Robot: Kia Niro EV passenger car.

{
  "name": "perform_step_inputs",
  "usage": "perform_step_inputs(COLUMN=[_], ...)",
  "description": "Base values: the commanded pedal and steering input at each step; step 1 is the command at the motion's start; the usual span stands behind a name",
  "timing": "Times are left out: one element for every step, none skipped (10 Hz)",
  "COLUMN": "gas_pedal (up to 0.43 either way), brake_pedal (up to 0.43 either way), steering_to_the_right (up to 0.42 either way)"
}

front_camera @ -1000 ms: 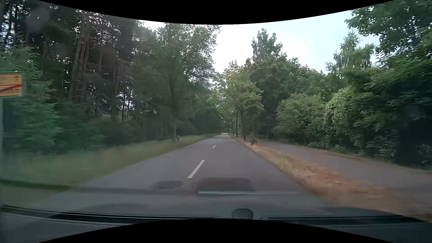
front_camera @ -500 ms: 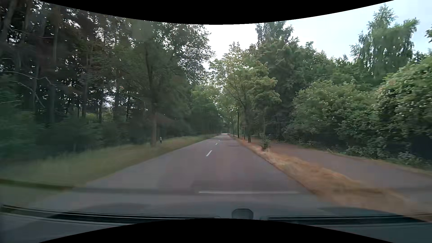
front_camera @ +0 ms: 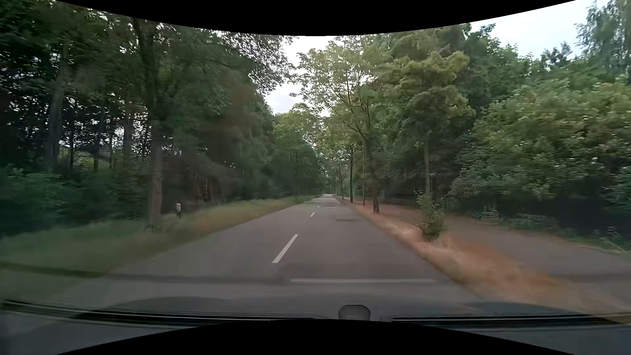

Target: Follow the waypoints while adhering to traffic rules and regulations

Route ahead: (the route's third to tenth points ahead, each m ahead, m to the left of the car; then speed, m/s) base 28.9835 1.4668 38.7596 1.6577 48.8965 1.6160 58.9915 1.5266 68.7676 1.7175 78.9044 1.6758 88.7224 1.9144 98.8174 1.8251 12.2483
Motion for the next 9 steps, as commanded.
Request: perform_step_inputs(gas_pedal=[0.157,0.157,0.157,0.157,0.157,0.157,0.157,0.157,0.157], brake_pedal=[0.000,0.000,0.000,0.000,0.000,0.000,0.000,0.000,0.000], steering_to_the_right=[0.000,0.000,0.000,0.000,0.000,-0.001,0.000,0.000,0.000])
